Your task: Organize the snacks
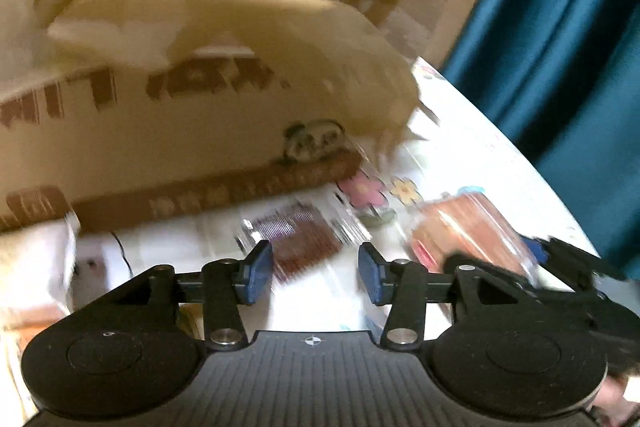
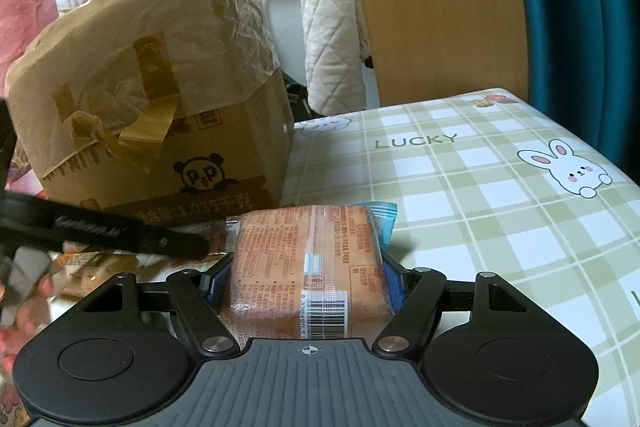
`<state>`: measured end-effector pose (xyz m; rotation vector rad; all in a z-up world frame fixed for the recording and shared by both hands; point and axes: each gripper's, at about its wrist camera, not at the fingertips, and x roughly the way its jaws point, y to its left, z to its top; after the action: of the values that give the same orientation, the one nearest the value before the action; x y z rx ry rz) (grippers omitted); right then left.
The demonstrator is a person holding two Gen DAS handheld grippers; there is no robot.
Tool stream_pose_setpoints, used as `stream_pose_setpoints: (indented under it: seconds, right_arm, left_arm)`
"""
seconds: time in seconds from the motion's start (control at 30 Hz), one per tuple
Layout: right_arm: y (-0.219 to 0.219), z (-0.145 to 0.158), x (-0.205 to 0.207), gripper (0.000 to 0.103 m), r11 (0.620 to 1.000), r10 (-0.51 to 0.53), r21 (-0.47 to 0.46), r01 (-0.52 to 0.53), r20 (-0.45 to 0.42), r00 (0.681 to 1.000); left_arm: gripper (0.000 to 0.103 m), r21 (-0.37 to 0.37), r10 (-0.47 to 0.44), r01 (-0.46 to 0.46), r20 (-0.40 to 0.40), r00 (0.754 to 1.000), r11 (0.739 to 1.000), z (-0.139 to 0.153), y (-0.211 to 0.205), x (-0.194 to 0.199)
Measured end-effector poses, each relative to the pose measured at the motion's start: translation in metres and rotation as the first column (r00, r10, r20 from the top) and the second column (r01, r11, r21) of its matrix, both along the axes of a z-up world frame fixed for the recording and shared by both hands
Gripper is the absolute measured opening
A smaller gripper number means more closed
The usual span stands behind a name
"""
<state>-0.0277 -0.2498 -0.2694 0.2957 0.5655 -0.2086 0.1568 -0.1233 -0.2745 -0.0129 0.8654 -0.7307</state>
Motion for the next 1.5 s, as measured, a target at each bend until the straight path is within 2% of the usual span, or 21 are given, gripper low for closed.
stream_pose_setpoints:
  seconds: [0.1, 0.27, 0.33, 0.43, 0.57, 0.67, 0.9, 1.13, 1.2, 1.37, 1.4, 1.43, 1.47, 1.5]
  right_arm:
    - [0.0, 0.0, 0.0, 0.067, 1.0, 0.002, -0.003, -0.002, -0.001, 1.0]
    - [-0.001, -0.001, 0.0, 0.067, 1.0, 0.004, -0.001, -0.004, -0.001, 1.0]
    - [-0.002, -0.001, 0.0, 0.067, 1.0, 0.005, 0.003, -0.005, 0.0, 1.0]
    - [-0.001, -0.001, 0.0, 0.067, 1.0, 0.005, 0.005, -0.005, 0.001, 1.0]
    - [-0.001, -0.001, 0.0, 0.067, 1.0, 0.005, 0.008, -0.005, 0.002, 1.0]
    - [-0.001, -0.001, 0.0, 0.067, 1.0, 0.005, 0.011, -0.005, 0.002, 1.0]
    - [0.0, -0.001, 0.001, 0.067, 1.0, 0.007, 0.01, -0.007, 0.001, 1.0]
    - [0.0, -0.001, 0.001, 0.067, 1.0, 0.01, 0.012, -0.01, 0.001, 1.0]
    - [0.0, -0.001, 0.001, 0.067, 1.0, 0.009, 0.015, -0.009, 0.002, 1.0]
    - [0.0, -0.001, 0.0, 0.067, 1.0, 0.003, 0.009, -0.003, 0.005, 1.0]
    - [-0.001, -0.001, 0.0, 0.067, 1.0, 0.002, 0.01, -0.002, 0.006, 1.0]
    - [-0.001, -0.001, 0.0, 0.067, 1.0, 0.002, 0.01, -0.002, 0.006, 1.0]
    - [-0.001, -0.001, -0.001, 0.067, 1.0, 0.002, 0.012, -0.002, 0.007, 1.0]
    - [-0.002, -0.001, -0.001, 0.067, 1.0, 0.002, 0.013, -0.003, 0.007, 1.0]
  left_arm:
    - [0.05, -0.008, 0.007, -0.007, 0.003, 1.0, 1.0, 0.0, 0.0, -0.001]
    - [0.05, -0.049, 0.099, -0.098, 0.033, 0.995, 0.994, 0.0, -0.002, 0.016]
    - [0.049, -0.04, 0.103, -0.101, 0.052, 0.993, 0.994, -0.001, -0.006, 0.023]
    - [0.049, -0.039, 0.076, -0.075, 0.028, 0.997, 0.996, -0.007, -0.012, 0.033]
    - [0.049, -0.006, 0.043, -0.043, 0.051, 0.998, 0.999, -0.013, -0.024, 0.033]
    - [0.049, -0.003, 0.005, -0.005, 0.024, 1.0, 1.0, -0.014, -0.026, 0.029]
    - [0.049, 0.056, -0.068, 0.066, 0.03, 0.997, 0.996, -0.016, -0.035, -0.003]
    - [0.049, 0.104, 0.021, -0.028, 0.071, 0.997, 0.994, -0.015, -0.056, 0.002]
    - [0.049, 0.126, 0.032, -0.043, 0.084, 0.996, 0.991, -0.008, -0.063, 0.0]
    - [0.05, 0.189, 0.029, -0.057, 0.15, 0.988, 0.98, -0.012, -0.084, -0.011]
    - [0.049, 0.198, 0.03, -0.061, 0.157, 0.987, 0.978, -0.013, -0.089, -0.013]
    - [0.045, 0.203, 0.033, -0.066, 0.165, 0.986, 0.977, -0.012, -0.09, -0.022]
    - [0.035, 0.204, 0.034, -0.069, 0.17, 0.985, 0.977, -0.013, -0.093, -0.026]
    - [0.032, 0.2, 0.033, -0.067, 0.172, 0.985, 0.978, -0.01, -0.092, -0.029]
